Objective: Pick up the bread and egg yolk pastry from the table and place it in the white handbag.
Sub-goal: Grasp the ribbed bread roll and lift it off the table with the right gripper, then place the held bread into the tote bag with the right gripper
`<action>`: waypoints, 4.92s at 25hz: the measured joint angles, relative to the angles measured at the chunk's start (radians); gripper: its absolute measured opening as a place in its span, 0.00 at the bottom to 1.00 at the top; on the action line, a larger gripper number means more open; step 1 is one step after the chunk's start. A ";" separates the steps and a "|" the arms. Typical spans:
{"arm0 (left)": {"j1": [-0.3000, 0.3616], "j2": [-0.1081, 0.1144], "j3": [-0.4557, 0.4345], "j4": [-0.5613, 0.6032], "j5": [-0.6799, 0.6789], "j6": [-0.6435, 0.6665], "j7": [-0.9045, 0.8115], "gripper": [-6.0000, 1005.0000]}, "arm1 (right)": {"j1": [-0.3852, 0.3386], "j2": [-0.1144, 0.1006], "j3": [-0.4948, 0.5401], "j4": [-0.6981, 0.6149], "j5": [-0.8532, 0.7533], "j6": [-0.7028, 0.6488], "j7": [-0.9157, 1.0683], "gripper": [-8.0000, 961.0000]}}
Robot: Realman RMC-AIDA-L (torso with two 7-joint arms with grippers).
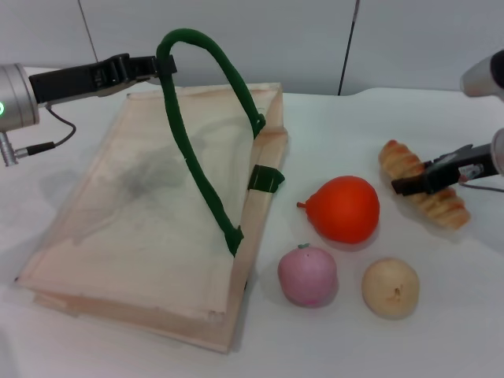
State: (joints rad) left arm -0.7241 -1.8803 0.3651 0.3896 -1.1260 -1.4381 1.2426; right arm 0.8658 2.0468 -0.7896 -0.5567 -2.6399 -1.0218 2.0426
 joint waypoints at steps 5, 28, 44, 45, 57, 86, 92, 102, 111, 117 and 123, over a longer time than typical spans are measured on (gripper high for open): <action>0.001 0.001 0.000 0.000 -0.001 -0.001 -0.002 0.15 | -0.007 -0.004 0.000 -0.016 0.024 -0.014 0.000 0.66; 0.007 0.022 -0.001 0.000 -0.063 -0.059 -0.011 0.16 | -0.076 -0.006 0.004 -0.128 0.117 -0.031 -0.036 0.49; 0.004 0.060 -0.003 0.007 -0.184 -0.188 -0.026 0.16 | -0.084 -0.009 -0.086 -0.239 0.496 -0.286 -0.192 0.34; 0.003 0.062 -0.003 0.007 -0.190 -0.195 -0.026 0.16 | -0.070 -0.009 -0.117 -0.221 0.508 -0.283 -0.192 0.33; -0.026 0.067 -0.003 0.008 -0.219 -0.222 -0.030 0.17 | 0.125 -0.004 -0.455 0.017 0.634 -0.156 -0.181 0.33; -0.122 0.059 0.027 -0.025 -0.132 -0.180 -0.040 0.18 | 0.187 -0.007 -1.184 -0.323 0.724 0.224 0.156 0.29; -0.144 0.057 0.028 -0.027 -0.135 -0.226 -0.040 0.18 | 0.190 -0.006 -1.272 -0.321 0.722 0.297 0.157 0.29; -0.163 0.055 0.028 -0.028 -0.140 -0.241 -0.040 0.19 | 0.204 -0.004 -1.412 -0.360 0.721 0.386 0.150 0.27; -0.186 0.044 0.018 -0.028 -0.148 -0.311 -0.045 0.19 | 0.212 -0.002 -1.451 -0.275 0.711 0.541 0.149 0.27; -0.163 0.049 0.015 -0.023 -0.213 -0.361 -0.051 0.19 | 0.205 -0.002 -1.452 -0.228 0.715 0.625 0.150 0.27; -0.119 0.063 0.014 -0.017 -0.279 -0.365 -0.052 0.19 | 0.197 -0.001 -1.445 -0.173 0.719 0.691 0.159 0.26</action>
State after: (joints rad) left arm -0.8430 -1.8174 0.3786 0.3725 -1.4049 -1.8026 1.1903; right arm 1.0630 2.0455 -2.2346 -0.7302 -1.9213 -0.3309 2.2020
